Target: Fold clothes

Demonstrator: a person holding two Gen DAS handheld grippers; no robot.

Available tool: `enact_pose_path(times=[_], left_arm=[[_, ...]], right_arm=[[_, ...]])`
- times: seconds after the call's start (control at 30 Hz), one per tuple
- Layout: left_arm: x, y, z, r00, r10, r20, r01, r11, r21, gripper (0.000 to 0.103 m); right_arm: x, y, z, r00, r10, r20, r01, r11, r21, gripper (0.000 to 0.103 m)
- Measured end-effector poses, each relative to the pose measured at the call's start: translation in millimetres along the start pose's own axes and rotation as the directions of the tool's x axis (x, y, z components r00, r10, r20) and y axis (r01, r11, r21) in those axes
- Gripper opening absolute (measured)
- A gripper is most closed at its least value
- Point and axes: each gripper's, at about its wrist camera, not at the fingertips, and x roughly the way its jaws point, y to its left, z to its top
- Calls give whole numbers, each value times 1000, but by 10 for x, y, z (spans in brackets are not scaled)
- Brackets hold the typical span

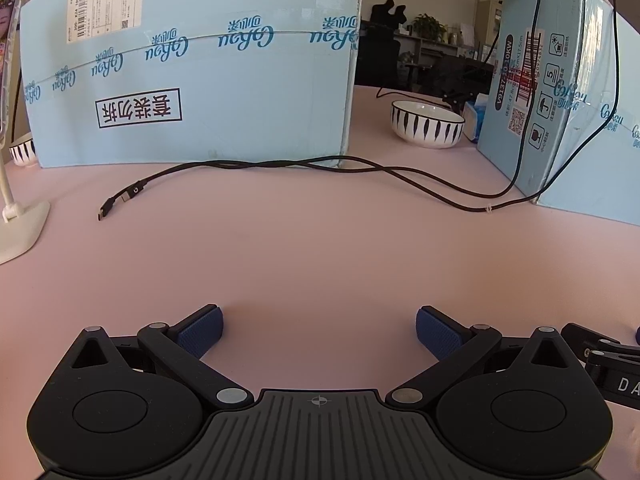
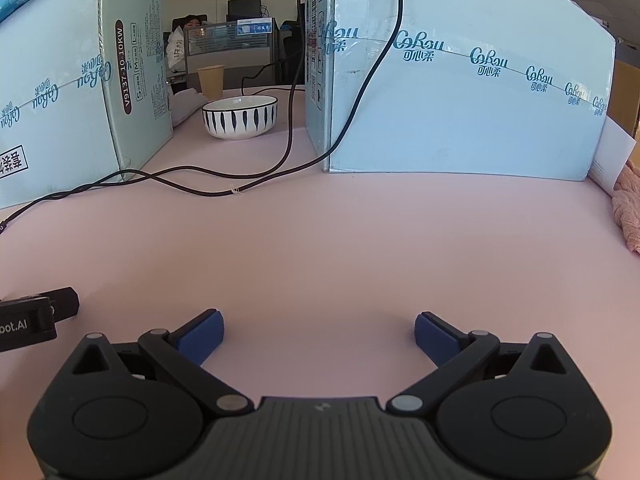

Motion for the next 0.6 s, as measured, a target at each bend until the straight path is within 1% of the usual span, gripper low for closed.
enact_pose_path(times=[0.6], left_arm=[[-5,10,-2,1000,1,-1,-1,1000,1,103]], right_arm=[[-2,2,-2,1000,-1,0,1,1000,1,103]])
